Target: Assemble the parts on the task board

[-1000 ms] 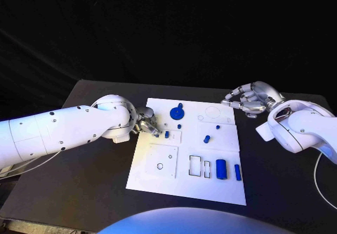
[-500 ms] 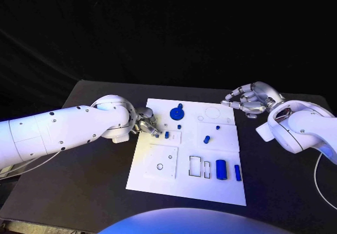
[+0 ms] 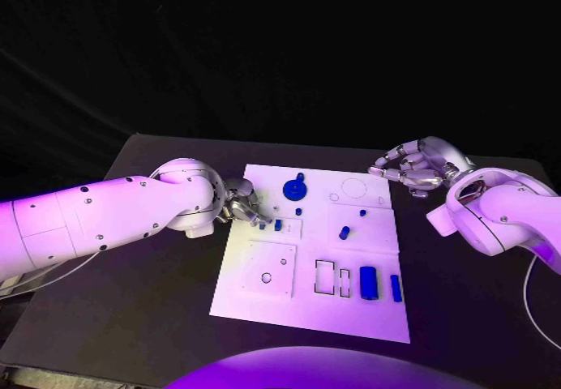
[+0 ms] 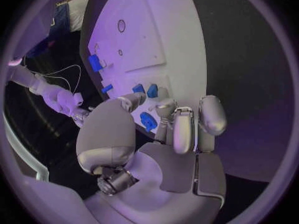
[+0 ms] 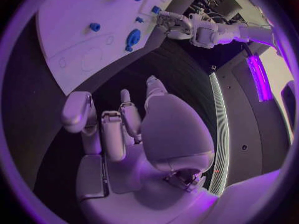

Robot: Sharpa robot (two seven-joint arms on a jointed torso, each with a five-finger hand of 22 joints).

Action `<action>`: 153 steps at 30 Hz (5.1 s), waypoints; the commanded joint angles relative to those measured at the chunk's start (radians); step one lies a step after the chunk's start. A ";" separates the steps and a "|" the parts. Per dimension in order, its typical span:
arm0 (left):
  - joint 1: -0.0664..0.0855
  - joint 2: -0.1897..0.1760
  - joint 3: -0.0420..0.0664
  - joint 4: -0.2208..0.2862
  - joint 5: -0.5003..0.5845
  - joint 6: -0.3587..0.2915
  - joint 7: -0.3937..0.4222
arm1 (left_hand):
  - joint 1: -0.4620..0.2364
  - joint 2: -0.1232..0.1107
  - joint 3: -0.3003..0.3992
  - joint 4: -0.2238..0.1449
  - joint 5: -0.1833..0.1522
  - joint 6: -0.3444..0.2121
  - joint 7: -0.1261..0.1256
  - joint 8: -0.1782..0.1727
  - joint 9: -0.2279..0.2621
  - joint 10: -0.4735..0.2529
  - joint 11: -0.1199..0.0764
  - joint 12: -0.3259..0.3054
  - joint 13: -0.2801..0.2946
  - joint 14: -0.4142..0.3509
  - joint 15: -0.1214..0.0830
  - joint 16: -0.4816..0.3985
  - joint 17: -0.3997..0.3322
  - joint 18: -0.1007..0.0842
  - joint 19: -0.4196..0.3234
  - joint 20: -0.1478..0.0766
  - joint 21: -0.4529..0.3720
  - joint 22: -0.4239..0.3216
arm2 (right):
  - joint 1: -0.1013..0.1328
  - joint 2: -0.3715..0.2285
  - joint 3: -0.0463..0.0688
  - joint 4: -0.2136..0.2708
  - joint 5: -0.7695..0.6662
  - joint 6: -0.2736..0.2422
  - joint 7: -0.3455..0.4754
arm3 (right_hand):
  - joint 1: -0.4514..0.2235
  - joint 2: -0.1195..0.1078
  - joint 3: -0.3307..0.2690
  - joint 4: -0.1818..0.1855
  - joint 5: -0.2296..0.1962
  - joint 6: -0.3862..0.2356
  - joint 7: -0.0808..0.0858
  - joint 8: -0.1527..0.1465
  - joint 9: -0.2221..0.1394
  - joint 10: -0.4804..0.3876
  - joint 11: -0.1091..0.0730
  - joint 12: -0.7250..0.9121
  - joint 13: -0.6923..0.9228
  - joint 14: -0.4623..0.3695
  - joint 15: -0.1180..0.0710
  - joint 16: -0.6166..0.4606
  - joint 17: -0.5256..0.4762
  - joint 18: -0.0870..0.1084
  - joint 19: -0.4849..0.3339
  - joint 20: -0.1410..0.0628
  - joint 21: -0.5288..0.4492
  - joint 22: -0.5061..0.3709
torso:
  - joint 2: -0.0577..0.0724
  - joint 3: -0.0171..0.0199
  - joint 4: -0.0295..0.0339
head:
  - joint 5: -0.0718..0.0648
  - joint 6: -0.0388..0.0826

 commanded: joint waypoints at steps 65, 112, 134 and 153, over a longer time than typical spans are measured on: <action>-0.002 0.211 -0.020 -0.172 -0.507 -0.201 0.515 | 0.488 -0.038 -0.110 -0.095 0.001 -0.032 0.124 -0.475 -0.312 -0.364 0.145 -0.762 -0.717 -0.342 0.124 -0.412 -0.712 0.074 -0.360 0.109 -0.475 -0.567 | 0.000 0.014 -0.003 -0.022 0.155 -0.007 0.217 | 0.117 0.013 0.071 -0.007 0.001 -0.105 0.083 0.046 -0.058 -0.406 0.094 -0.882 -1.102 -0.344 0.120 -1.223 -0.882 0.089 -0.380 0.120 -0.992 -0.784 | 0.001 0.0004 -0.0004 | -0.029 0.026; -0.006 0.237 -0.023 -0.212 -0.484 -0.141 0.527 | 0.519 0.015 -0.026 -0.126 -0.008 0.114 0.088 -0.512 -0.295 -0.219 0.099 -0.770 -0.721 -0.199 0.086 -0.151 -0.477 0.075 -0.367 0.080 -0.330 -0.459 | -0.003 0.026 -0.004 -0.031 0.167 -0.011 0.205 | 0.118 0.014 0.080 -0.006 0.000 -0.111 0.089 0.042 -0.066 -0.412 0.100 -0.892 -1.133 -0.350 0.127 -1.252 -0.896 0.090 -0.387 0.127 -1.009 -0.806 | 0.000 0.0012 -0.0002 | -0.025 0.022; -0.012 0.185 0.001 -0.154 -0.407 -0.271 0.582 | 0.487 0.008 0.002 -0.153 -0.005 0.171 0.086 -0.533 -0.269 -0.139 0.095 -0.862 -0.734 -0.155 0.080 -0.117 -0.440 0.065 -0.332 0.070 -0.262 -0.380 | -0.004 0.022 -0.004 -0.031 0.166 -0.018 0.208 | 0.115 0.014 0.081 -0.006 0.000 -0.111 0.089 0.042 -0.067 -0.413 0.101 -0.893 -1.138 -0.351 0.128 -1.256 -0.898 0.089 -0.388 0.128 -1.011 -0.809 | -0.003 -0.0001 0.0015 | -0.025 0.031; -0.012 0.091 0.028 -0.122 -0.381 -0.230 0.541 | 0.478 0.003 0.003 -0.151 -0.006 0.172 0.086 -0.539 -0.267 -0.132 0.096 -0.879 -0.736 -0.153 0.081 -0.115 -0.440 0.064 -0.330 0.071 -0.260 -0.375 | -0.010 0.021 -0.004 -0.036 0.166 -0.018 0.209 | 0.114 0.014 0.081 -0.006 0.000 -0.111 0.090 0.042 -0.067 -0.413 0.101 -0.893 -1.140 -0.352 0.128 -1.259 -0.899 0.090 -0.389 0.128 -1.013 -0.811 | 0.000 0.0000 0.0014 | -0.021 0.037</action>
